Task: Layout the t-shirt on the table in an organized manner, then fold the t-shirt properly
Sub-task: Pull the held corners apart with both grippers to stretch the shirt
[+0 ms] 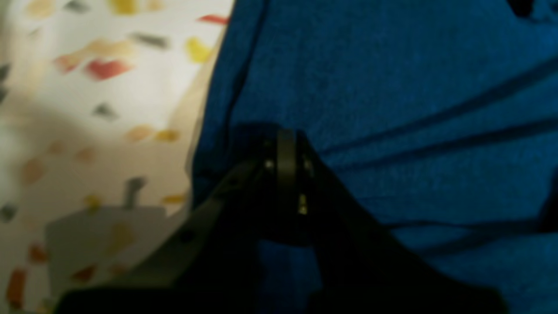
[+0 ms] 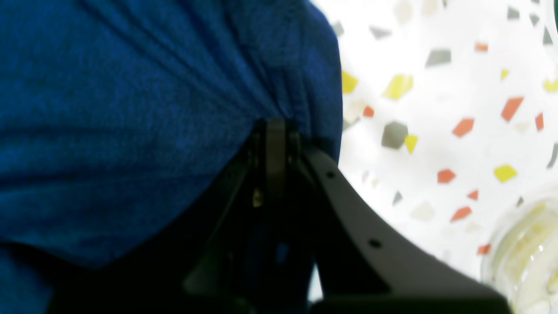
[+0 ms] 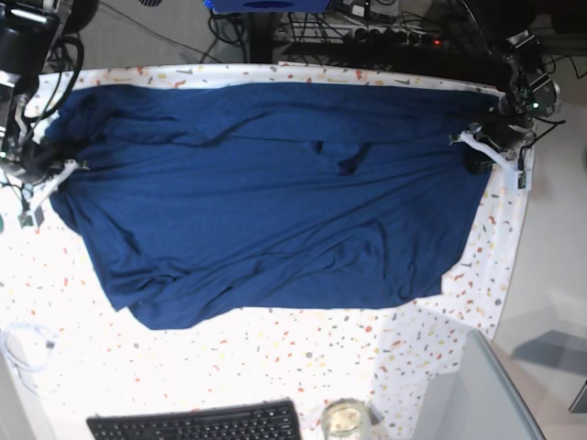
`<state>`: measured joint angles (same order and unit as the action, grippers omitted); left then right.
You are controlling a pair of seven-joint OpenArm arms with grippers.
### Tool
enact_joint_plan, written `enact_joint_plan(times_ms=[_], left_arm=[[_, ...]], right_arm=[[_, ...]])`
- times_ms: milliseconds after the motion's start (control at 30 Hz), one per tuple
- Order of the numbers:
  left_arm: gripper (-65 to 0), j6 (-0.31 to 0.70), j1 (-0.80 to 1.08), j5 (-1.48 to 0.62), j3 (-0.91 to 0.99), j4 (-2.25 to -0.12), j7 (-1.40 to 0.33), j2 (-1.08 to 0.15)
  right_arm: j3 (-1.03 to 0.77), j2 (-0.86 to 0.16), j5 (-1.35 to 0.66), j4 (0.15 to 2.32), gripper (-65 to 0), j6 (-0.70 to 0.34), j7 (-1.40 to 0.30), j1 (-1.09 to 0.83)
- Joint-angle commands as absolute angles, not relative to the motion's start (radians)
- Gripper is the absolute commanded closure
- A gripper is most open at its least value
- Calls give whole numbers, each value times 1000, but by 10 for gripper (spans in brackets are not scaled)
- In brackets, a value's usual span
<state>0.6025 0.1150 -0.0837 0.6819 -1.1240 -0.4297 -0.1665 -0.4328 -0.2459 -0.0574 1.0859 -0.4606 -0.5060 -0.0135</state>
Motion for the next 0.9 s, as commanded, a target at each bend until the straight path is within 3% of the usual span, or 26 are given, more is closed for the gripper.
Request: enact_joint_plan(times_ms=[0, 267, 467, 733, 867], left_arm=[[0, 579, 130, -44, 699, -1127, -478, -179], [0, 581, 157, -44, 707, -1283, -483, -173], [0, 581, 110, -44, 710, -1449, -624, -159], [0, 578, -51, -33, 705, -1248, -621, -160], [0, 568, -82, -28, 704, -1119, -527, -166]], right_arm=[[-437, -259, -38, 1102, 0, -452, -541, -19], [-437, -252, -38, 1239, 0, -452, -547, -76], [-435, -240, -38, 1399, 0, -452, -634, -91], [-289, -209, -38, 1326, 0, -456, -636, 33], [-226, -208, -38, 1233, 0, -452, -633, 105]])
